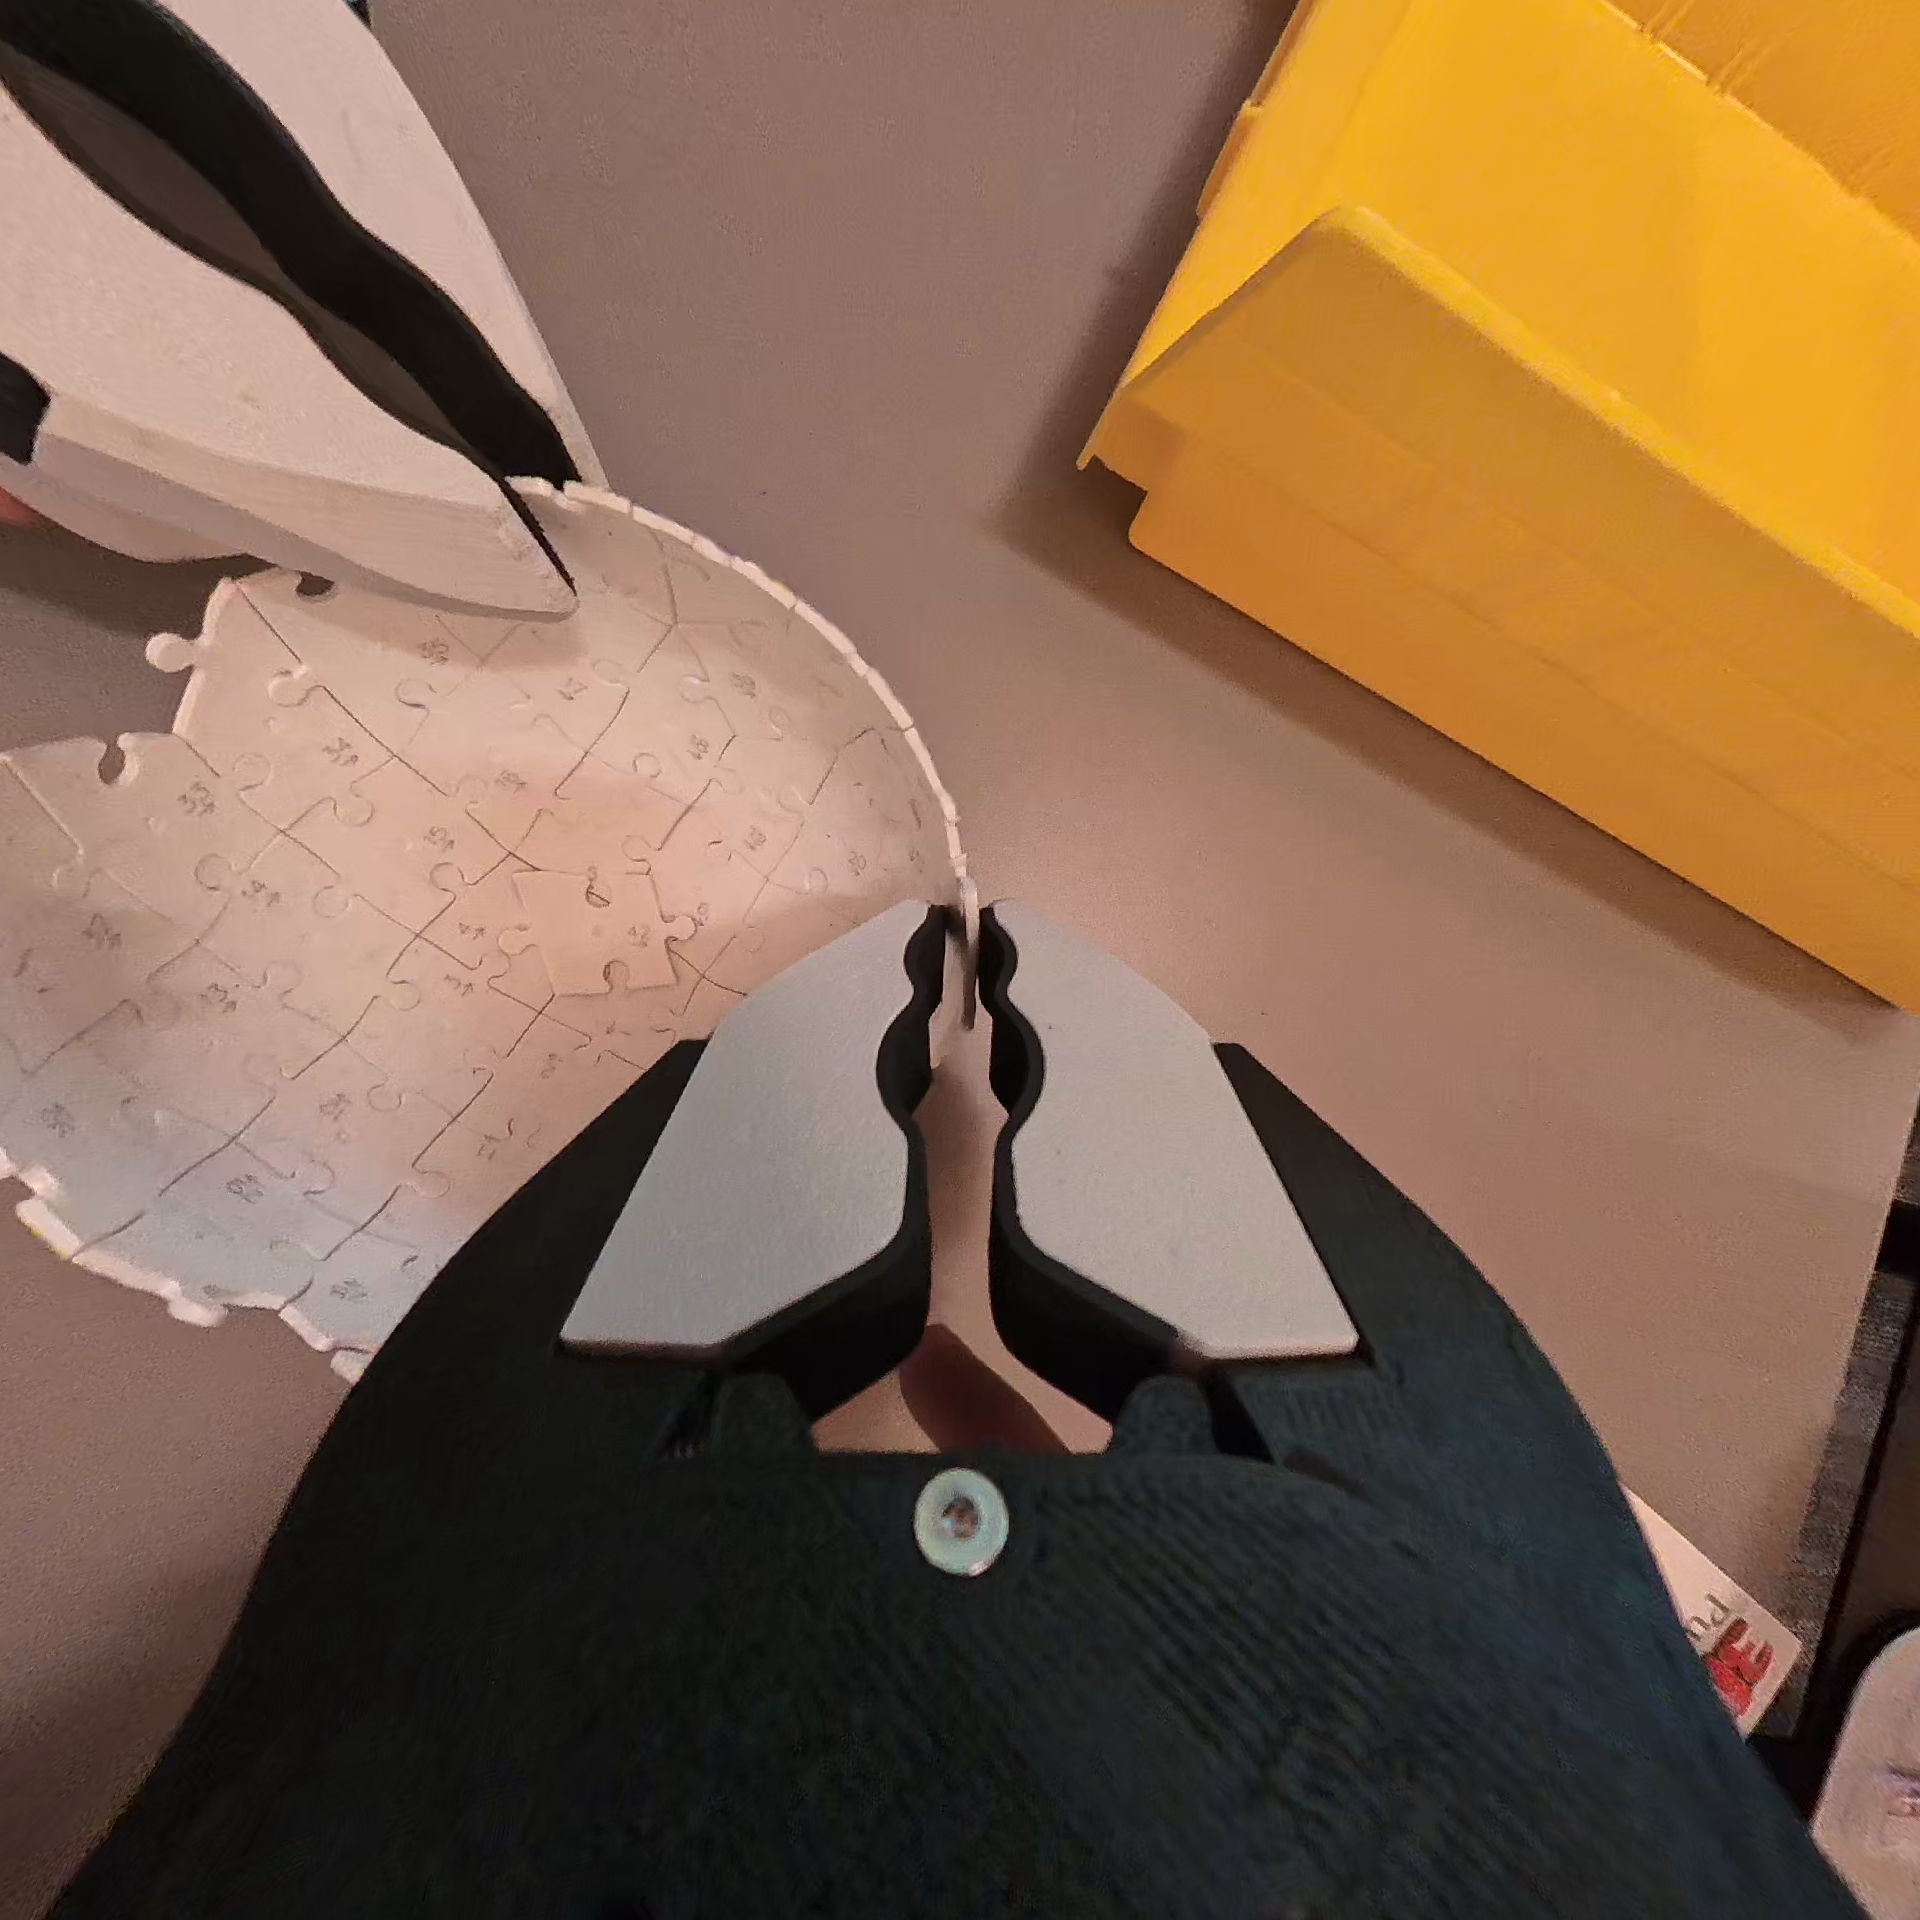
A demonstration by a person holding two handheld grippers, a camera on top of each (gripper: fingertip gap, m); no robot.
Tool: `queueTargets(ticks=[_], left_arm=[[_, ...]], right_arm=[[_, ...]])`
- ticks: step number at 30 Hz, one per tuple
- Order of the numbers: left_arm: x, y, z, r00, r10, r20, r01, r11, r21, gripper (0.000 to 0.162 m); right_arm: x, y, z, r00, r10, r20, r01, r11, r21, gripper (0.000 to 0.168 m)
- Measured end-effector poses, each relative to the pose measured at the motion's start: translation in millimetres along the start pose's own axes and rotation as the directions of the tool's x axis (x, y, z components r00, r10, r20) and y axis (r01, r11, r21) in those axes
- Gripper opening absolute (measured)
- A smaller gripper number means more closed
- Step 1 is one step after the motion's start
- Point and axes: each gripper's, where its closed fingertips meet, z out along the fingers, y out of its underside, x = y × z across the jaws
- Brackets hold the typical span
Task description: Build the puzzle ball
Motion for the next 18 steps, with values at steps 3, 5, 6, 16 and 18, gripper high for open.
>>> queueTargets(ticks=[3,5,6,16,18], left_arm=[[-1.0,0.0,0.2,1.0,-0.007,-0.005,0.007,1.0,0.001,0.01],[-2.0,-0.2,0.0,1.0,-0.008,-0.002,0.008,1.0,0.003,0.01],[-2.6,-0.4,0.0,1.0,-0.009,0.0,0.009,1.0,0.004,0.009],[-5.3,0.2,1.0,1.0,-0.017,-0.009,0.017,1.0,0.001,0.009],[-4.8,-0.2,0.9,1.0,-0.013,-0.007,0.013,1.0,0.002,0.009]], right_arm=[[1.0,-0.6,1.8,0.999,0.023,0.028,-0.023,1.0,0.003,0.006],[1.2,-0.8,3.1,0.998,0.049,0.049,-0.049,0.999,0.004,0.007],[1.1,-0.7,3.7,0.997,0.06,0.058,-0.06,0.998,0.006,0.007],[-1.4,-1.6,9.0,0.99,0.037,0.139,-0.04,0.999,0.013,0.005],[-1.3,-0.8,9.5,0.991,0.011,0.137,-0.01,1.0,-0.007,0.005]])
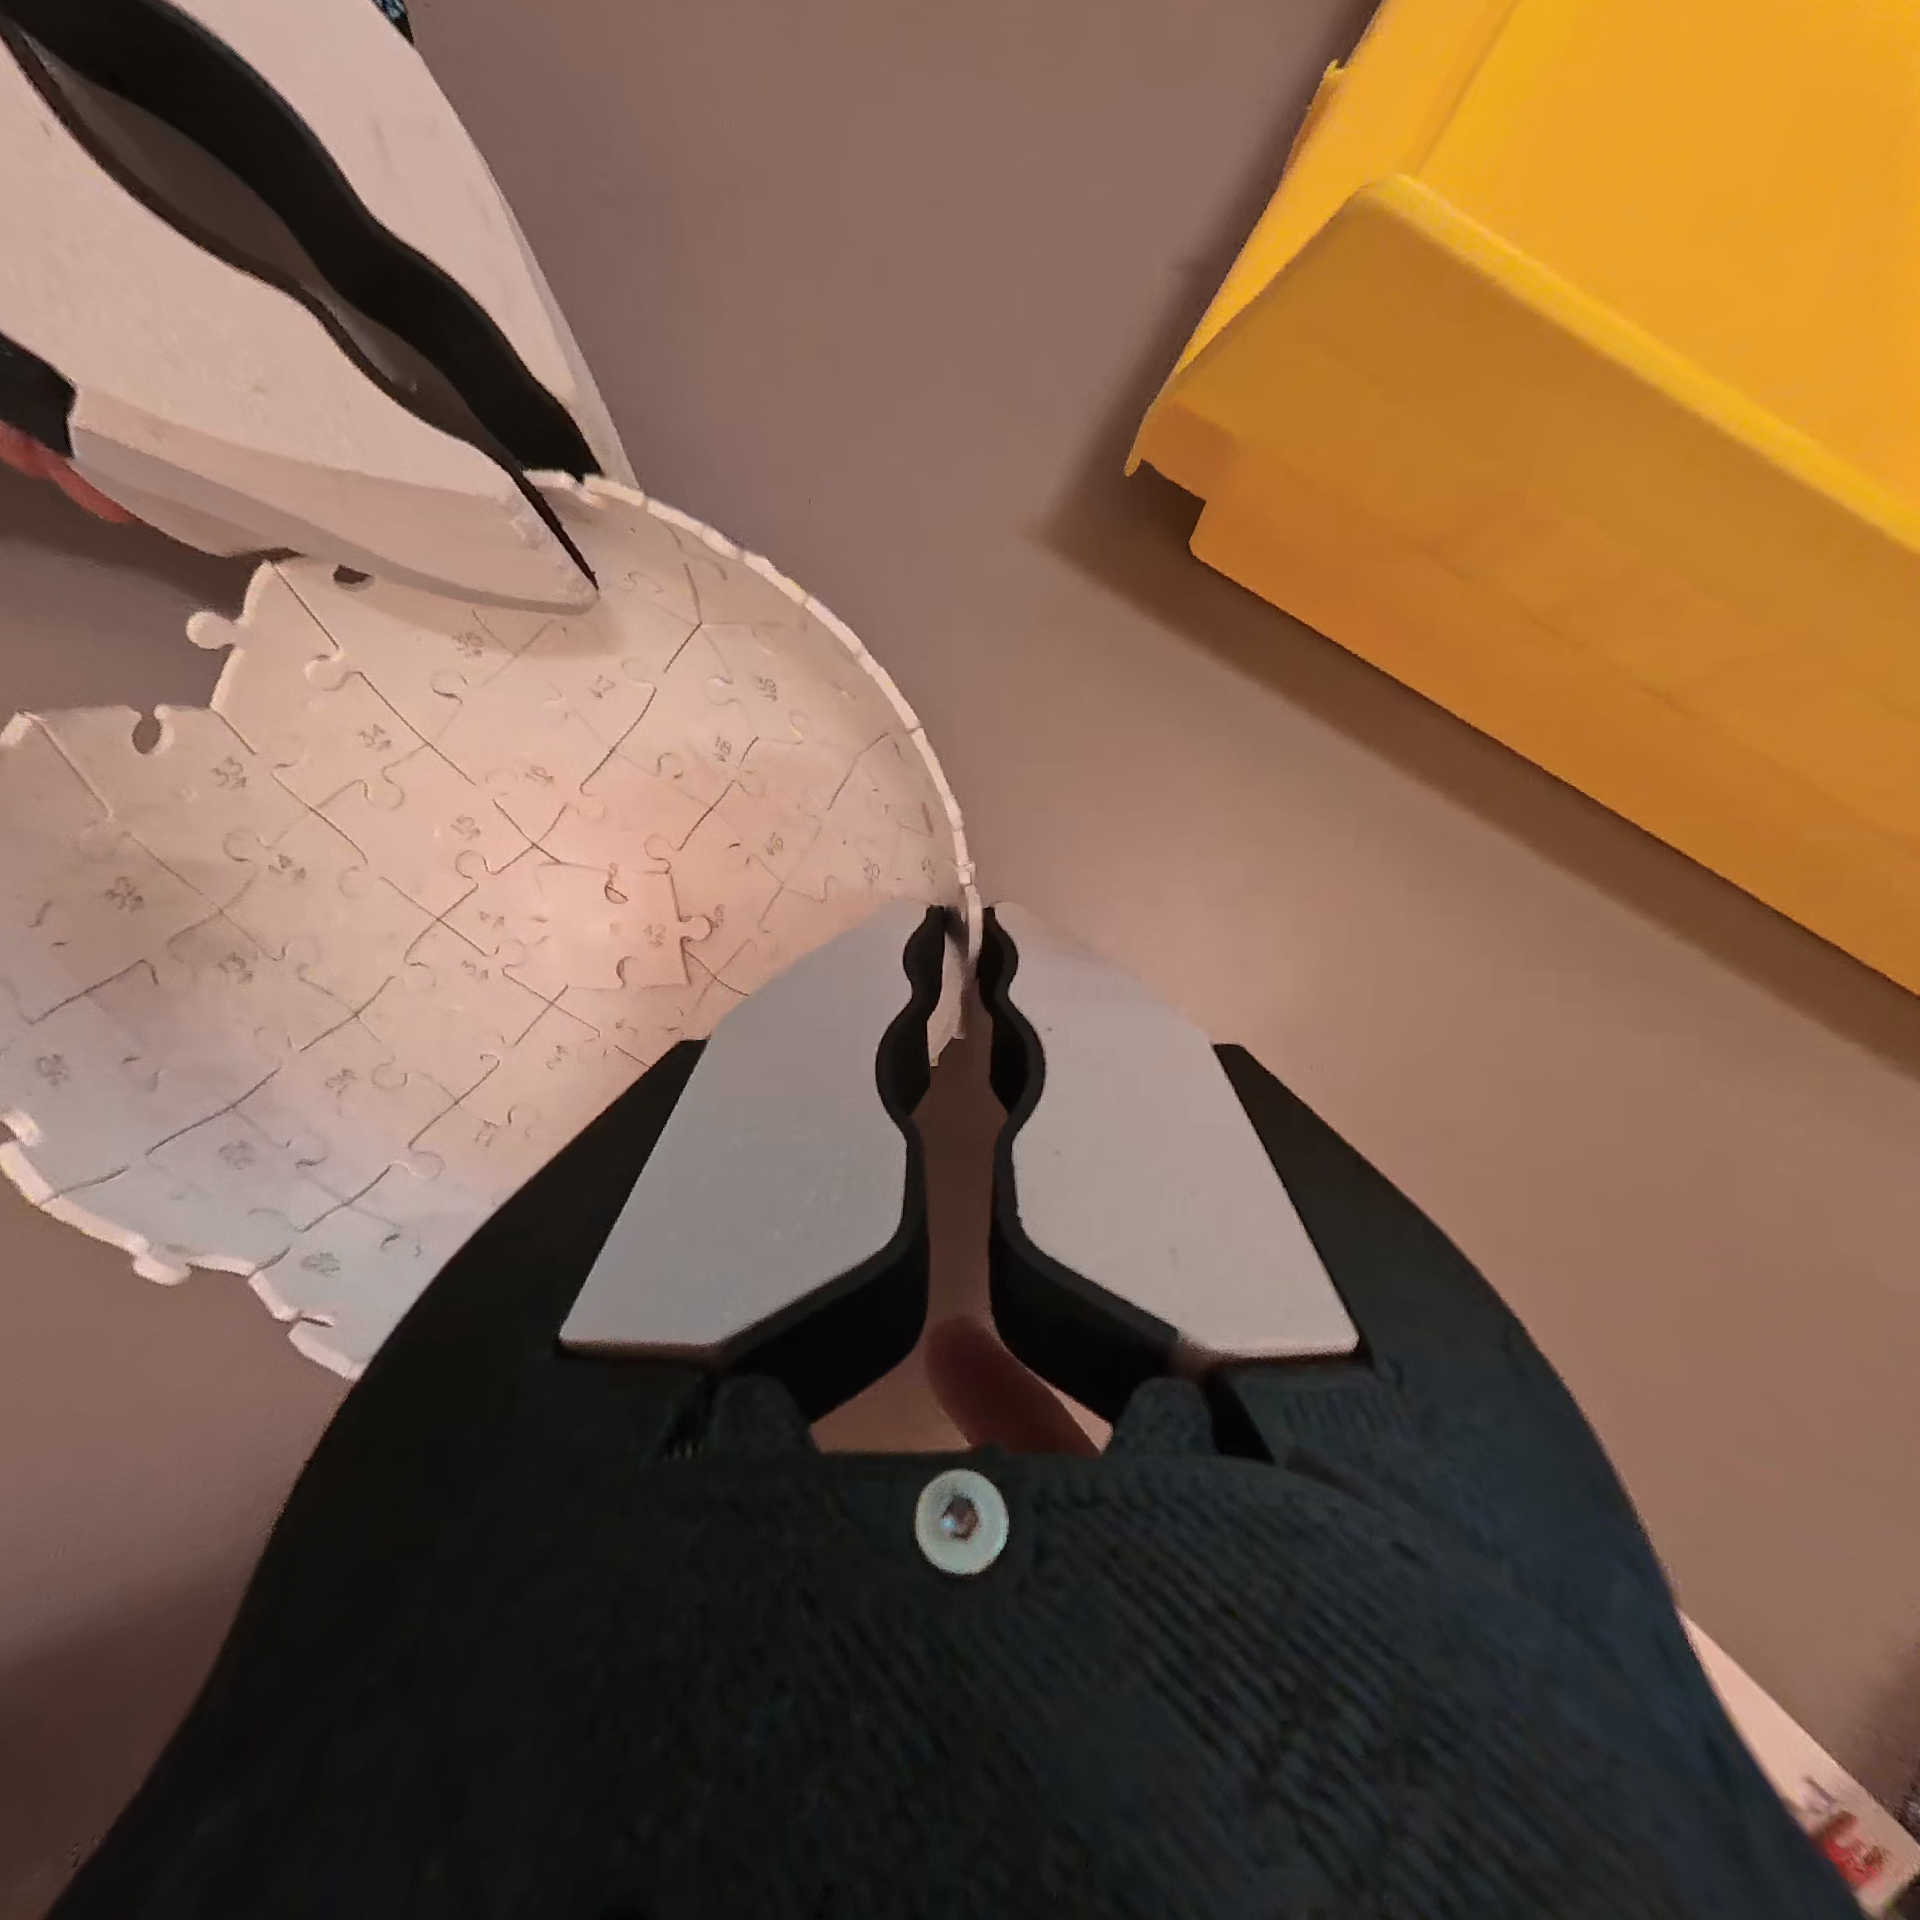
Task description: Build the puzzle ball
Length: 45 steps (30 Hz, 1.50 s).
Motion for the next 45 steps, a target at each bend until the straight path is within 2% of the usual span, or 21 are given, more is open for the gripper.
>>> queueTargets(ticks=[4,16,25,32,39,45], left_arm=[[-0.6,0.0,0.7,1.0,0.001,0.002,-0.001,1.0,0.001,0.009],[0.3,0.0,0.4,1.0,0.01,0.0,-0.01,1.0,-0.001,0.01],[3.0,-2.0,0.4,1.0,0.014,-0.012,-0.014,1.0,0.01,0.011],[3.3,-2.2,0.2,1.0,0.021,-0.007,-0.02,1.0,0.011,0.011],[-0.2,-2.5,-0.7,1.0,0.007,-0.008,-0.007,1.0,0.014,0.01],[2.1,-3.4,-0.7,1.0,0.003,-0.018,-0.002,1.0,0.021,0.011]], right_arm=[[1.7,-1.6,-1.0,1.0,-0.021,-0.019,0.021,1.0,-0.003,0.005],[3.2,-6.2,-6.2,1.0,0.0,-0.008,0.001,0.994,0.113,0.004],[5.1,-4.5,-4.6,1.0,0.006,0.015,-0.008,0.994,0.109,0.004],[3.5,-1.0,0.5,0.998,-0.001,0.058,-0.002,0.999,0.049,0.005],[5.6,-8.8,-5.5,0.998,0.022,0.053,-0.03,0.987,0.159,0.004],[6.5,-10.1,-9.9,0.997,-0.078,0.009,0.073,0.968,0.241,0.003]])
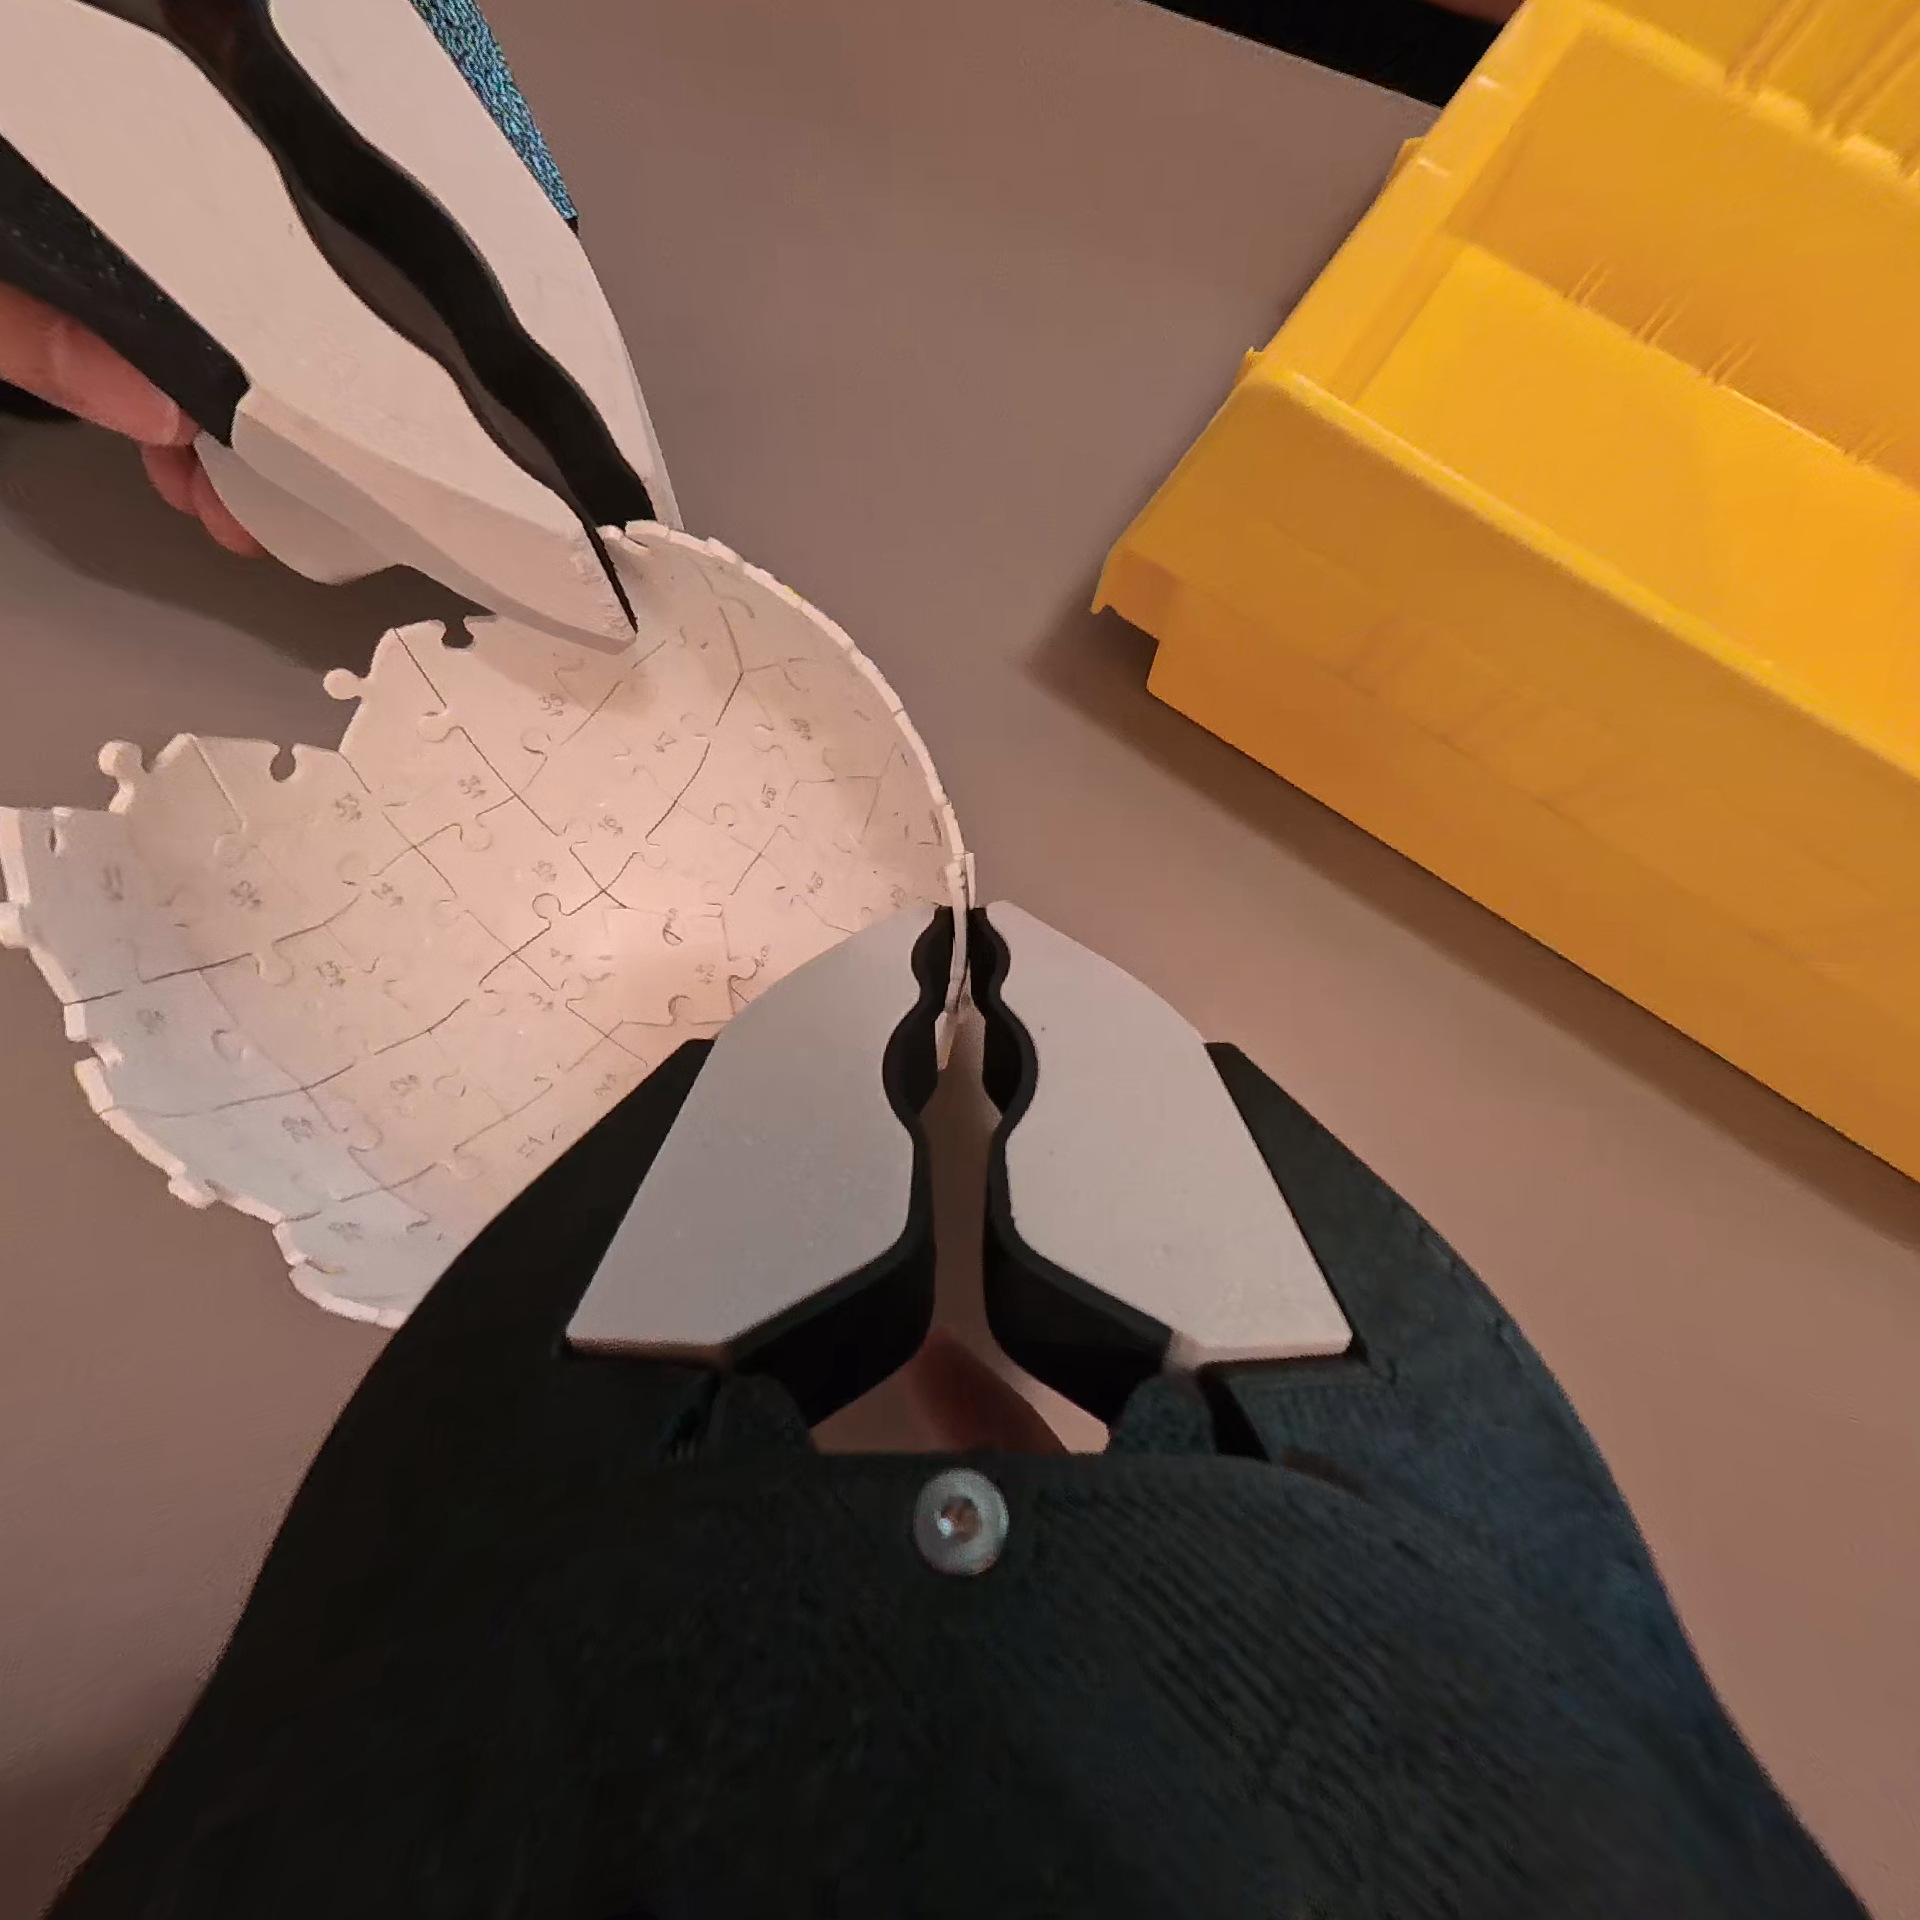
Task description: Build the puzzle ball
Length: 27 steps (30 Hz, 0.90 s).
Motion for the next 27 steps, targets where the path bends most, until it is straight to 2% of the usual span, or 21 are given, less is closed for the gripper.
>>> queueTargets(ticks=[9,16,25,27], left_arm=[[0.6,0.7,1.3,1.0,-0.001,-0.005,0.001,1.0,-0.004,0.012],[-1.0,1.2,1.5,1.0,0.001,0.002,-0.001,1.0,-0.006,0.011],[-0.2,0.5,0.8,1.0,0.004,0.0,-0.004,1.0,-0.004,0.011],[0.3,-0.1,0.8,1.0,-0.003,-0.007,0.003,1.0,0.0,0.011]], right_arm=[[5.7,-3.4,-0.6,1.0,0.018,-0.016,-0.018,0.999,0.031,0.003],[7.3,1.1,5.3,0.995,0.095,0.002,-0.095,0.994,-0.051,0.006],[7.5,2.6,8.1,0.999,0.052,0.006,-0.051,0.991,-0.122,0.006],[6.2,6.4,8.9,0.997,0.078,0.028,-0.073,0.986,-0.148,0.011]])
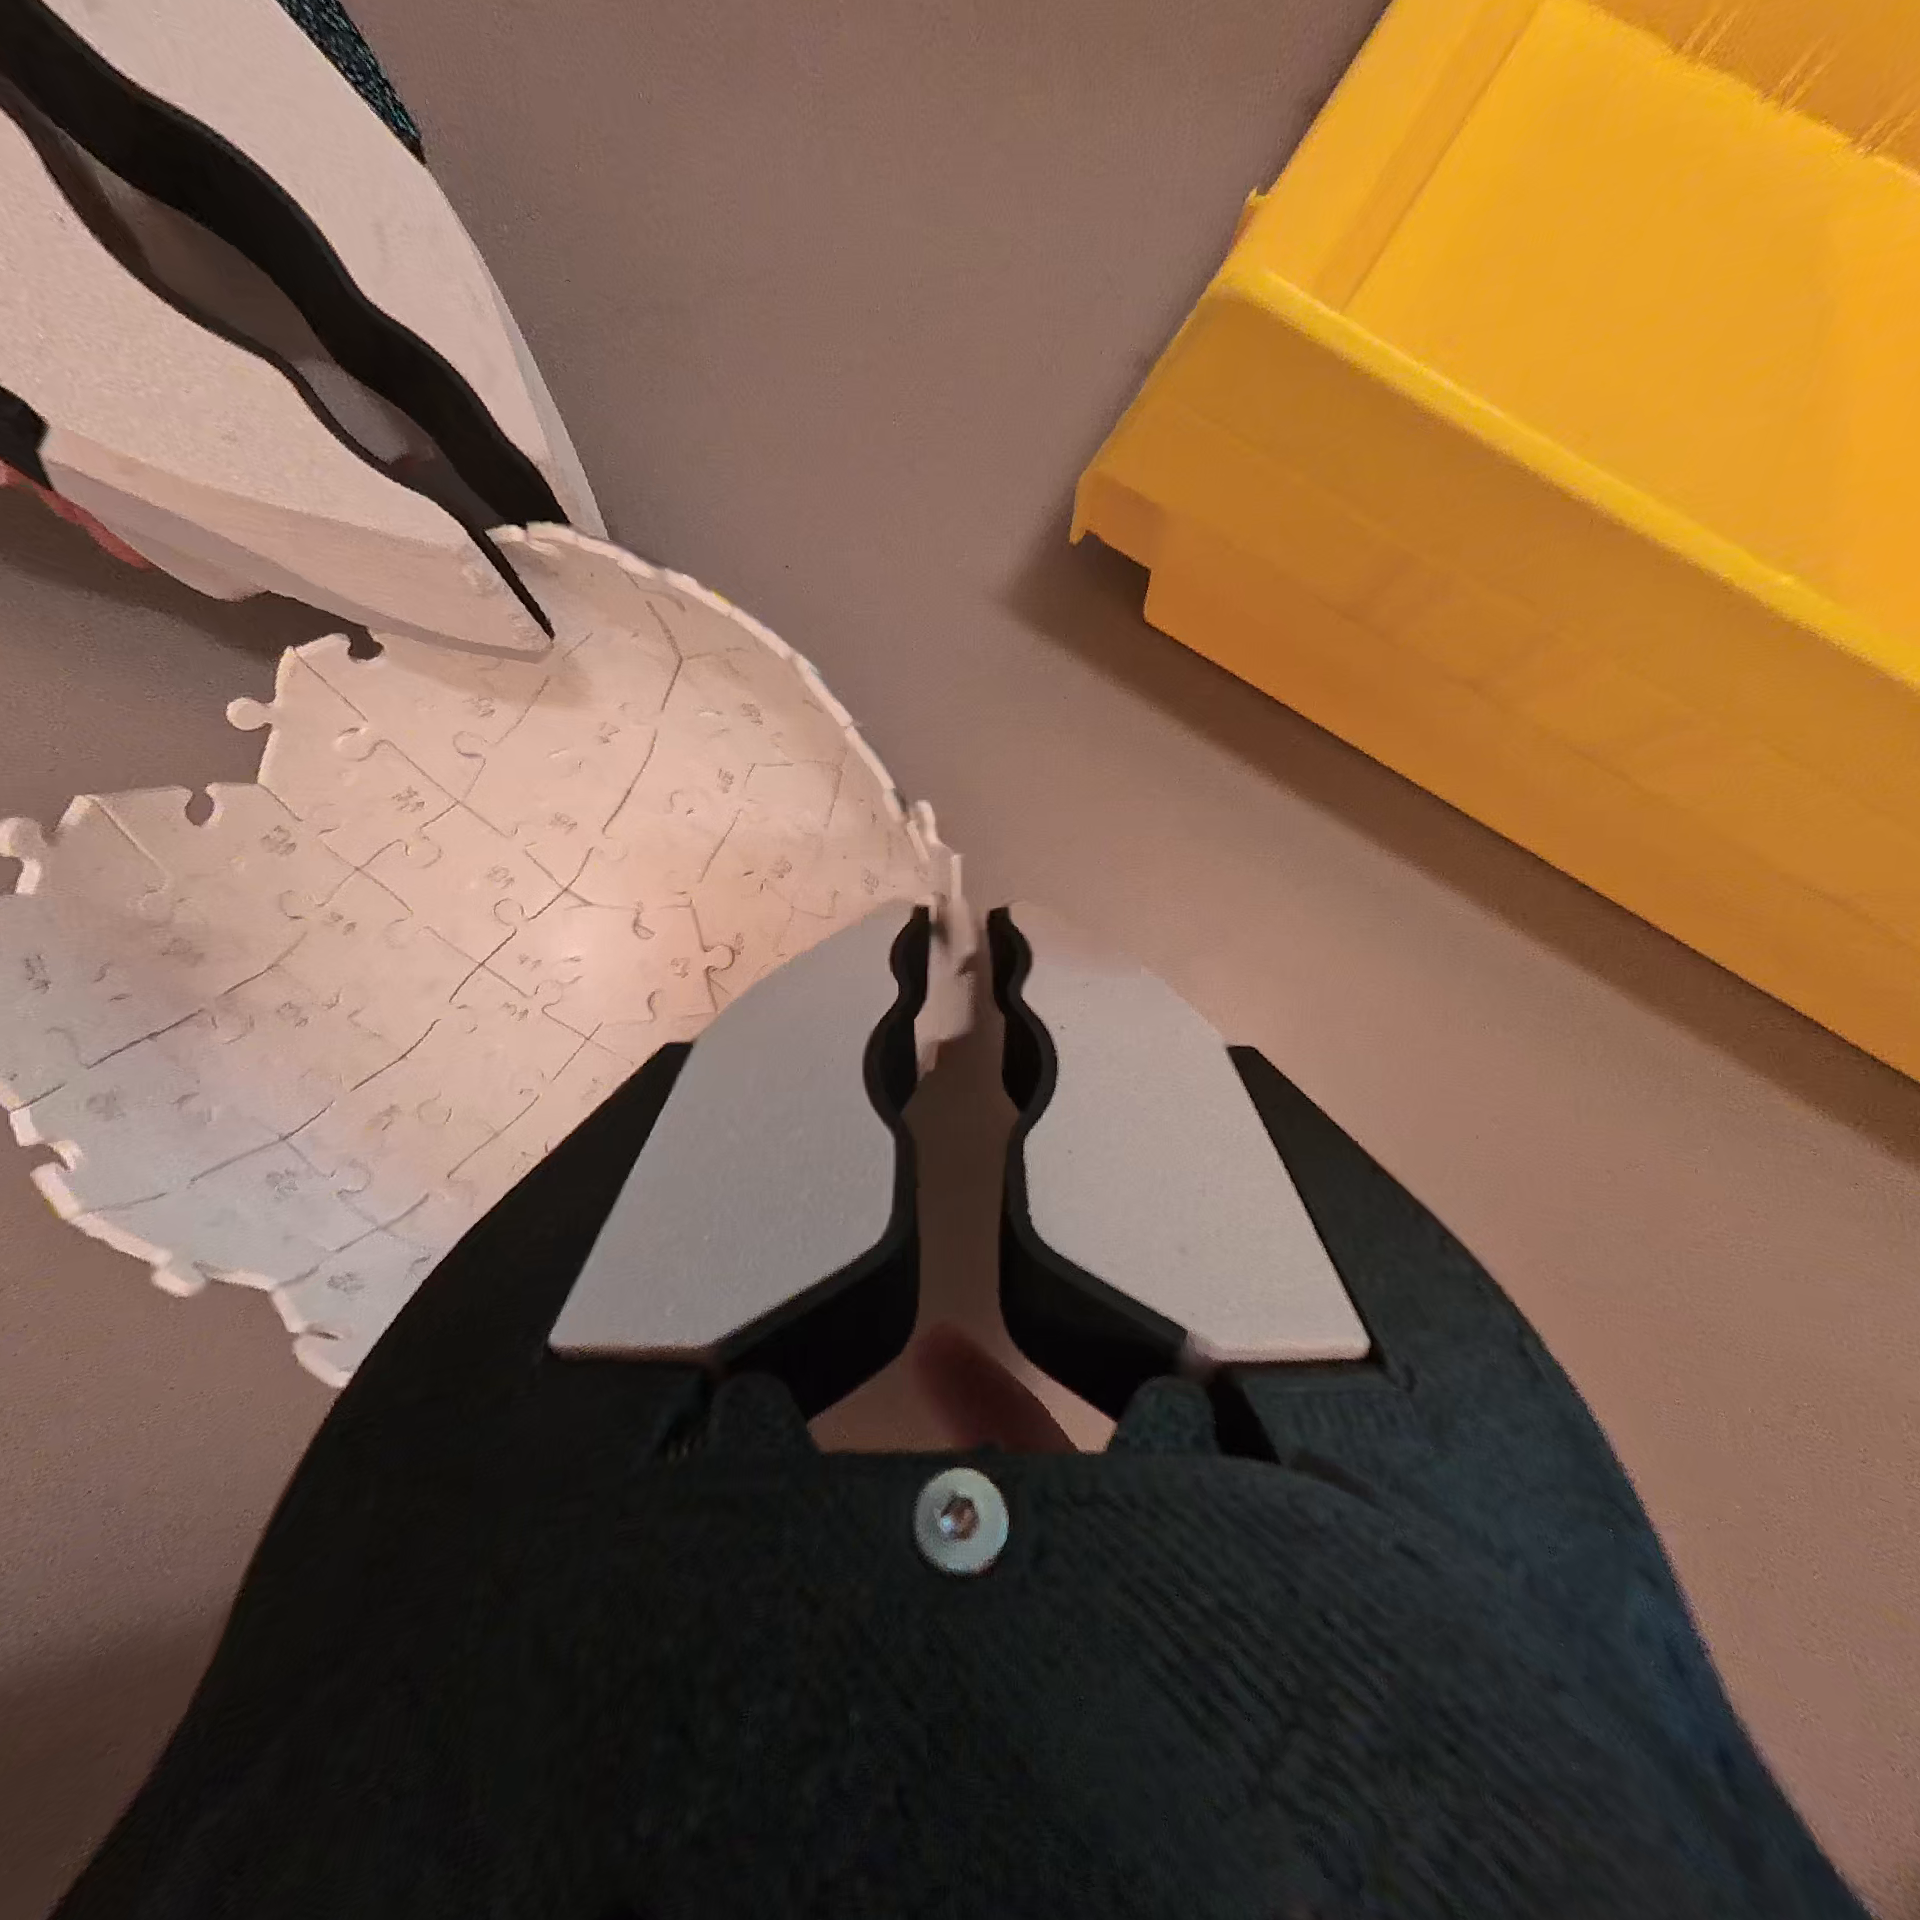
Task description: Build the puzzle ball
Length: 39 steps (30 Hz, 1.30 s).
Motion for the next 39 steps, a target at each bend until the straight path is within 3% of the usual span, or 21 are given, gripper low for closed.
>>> queueTargets(ticks=[8,11,17,21,33,39], left_arm=[[-0.8,-0.4,-0.2,1.0,-0.007,-0.005,0.007,1.0,0.004,0.011],[0.5,0.2,0.5,1.0,-0.005,-0.012,0.005,1.0,0.001,0.011],[2.5,0.5,1.0,1.0,0.012,-0.003,-0.012,1.0,-0.003,0.012],[2.8,0.6,0.8,1.0,0.006,-0.013,-0.006,1.0,-0.004,0.01],[5.6,0.8,-0.1,1.0,0.013,-0.018,-0.014,1.0,-0.007,0.01],[4.8,2.4,-0.7,1.0,0.018,-0.013,-0.019,1.0,-0.018,0.01]], right_arm=[[-2.4,0.9,0.5,0.999,-0.038,0.025,0.039,0.999,-0.02,0.006],[1.9,3.8,-4.0,0.994,-0.111,-0.01,0.11,0.99,-0.087,0.012],[4.6,5.0,-8.9,0.955,-0.296,-0.029,0.276,0.918,-0.285,0.005],[12.6,13.7,-12.5,0.94,-0.338,-0.052,0.288,0.865,-0.412,0.0],[-1.2,13.8,-16.6,0.982,-0.19,-0.013,0.185,0.967,-0.173,0.0],[30.6,34.0,-40.3,0.964,-0.122,-0.234,0.079,0.979,-0.186,0.0]])
